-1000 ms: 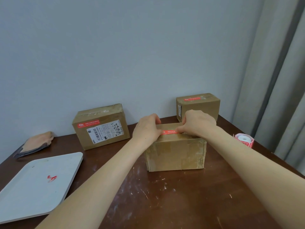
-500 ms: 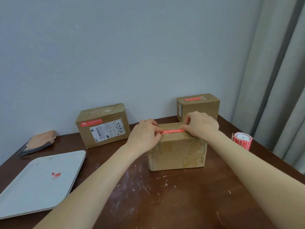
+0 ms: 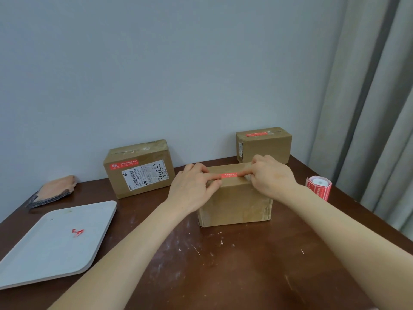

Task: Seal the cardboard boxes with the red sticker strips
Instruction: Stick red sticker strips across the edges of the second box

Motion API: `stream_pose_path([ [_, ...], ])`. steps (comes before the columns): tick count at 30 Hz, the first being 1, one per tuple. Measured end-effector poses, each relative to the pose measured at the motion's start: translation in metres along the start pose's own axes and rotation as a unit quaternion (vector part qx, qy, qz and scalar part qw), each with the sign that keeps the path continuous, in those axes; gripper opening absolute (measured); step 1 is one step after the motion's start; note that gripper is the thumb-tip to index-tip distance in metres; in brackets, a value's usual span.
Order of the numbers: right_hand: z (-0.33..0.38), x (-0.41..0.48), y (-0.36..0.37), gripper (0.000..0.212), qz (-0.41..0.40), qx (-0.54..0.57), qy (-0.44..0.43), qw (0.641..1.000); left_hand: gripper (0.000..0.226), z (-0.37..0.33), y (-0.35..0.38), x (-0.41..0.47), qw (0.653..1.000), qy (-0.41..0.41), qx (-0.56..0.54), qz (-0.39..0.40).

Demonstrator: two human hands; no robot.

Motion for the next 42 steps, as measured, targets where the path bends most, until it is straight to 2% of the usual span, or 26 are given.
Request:
stream_pose_path([
  [5, -0.0074, -0.0032, -0.0067, 0.037, -0.017, 0.013, 0.032, 0.999, 0.041, 0.0034, -0.005, -0.0056, 1.0, -0.021, -0.004, -0.009],
  [8, -0.0055, -0.0032, -0.0056, 0.035, -0.018, -0.006, 0.019, 1.0, 0.04, -0.0037, -0.0049, -0.0035, 1.0, 0.001, 0.005, -0.018],
  [12, -0.007, -0.0038, -0.0048, 0.036, -0.022, 0.004, 0.03, 0.999, 0.037, 0.0016, -0.0056, -0.0037, 0.999, -0.029, -0.043, -0.01],
  [21, -0.0093, -0.004, -0.0052, 0.036, -0.042, -0.024, 0.019, 0.999, 0.037, 0.0017, -0.0052, -0.0025, 0.998, -0.027, -0.042, -0.025],
  [25, -0.0055, 0.0004, -0.0044, 0.041, -0.008, -0.047, -0.002, 0.999, 0.046, 0.0018, -0.0008, -0.0013, 0.999, -0.025, -0.03, -0.01],
  [28, -0.0044, 0.0025, -0.0004, 0.04, 0.008, -0.048, 0.003, 0.999, 0.043, 0.0036, 0.0006, 0.0001, 0.999, -0.032, -0.014, -0.003],
  [42, -0.0067, 0.0031, -0.0002, 0.042, 0.012, -0.044, 0.001, 0.999, 0.041, -0.0006, -0.0031, 0.0019, 0.999, -0.033, -0.001, 0.018],
])
Point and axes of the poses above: each hand's wrist, its own x-axis towards the middle knuckle, its own y-axis out of the palm, z = x × y, the point moved 3 cm from there along x, towards the middle knuckle, and after that the axes turned 8 degrees about -x, right-handed, at the moved point
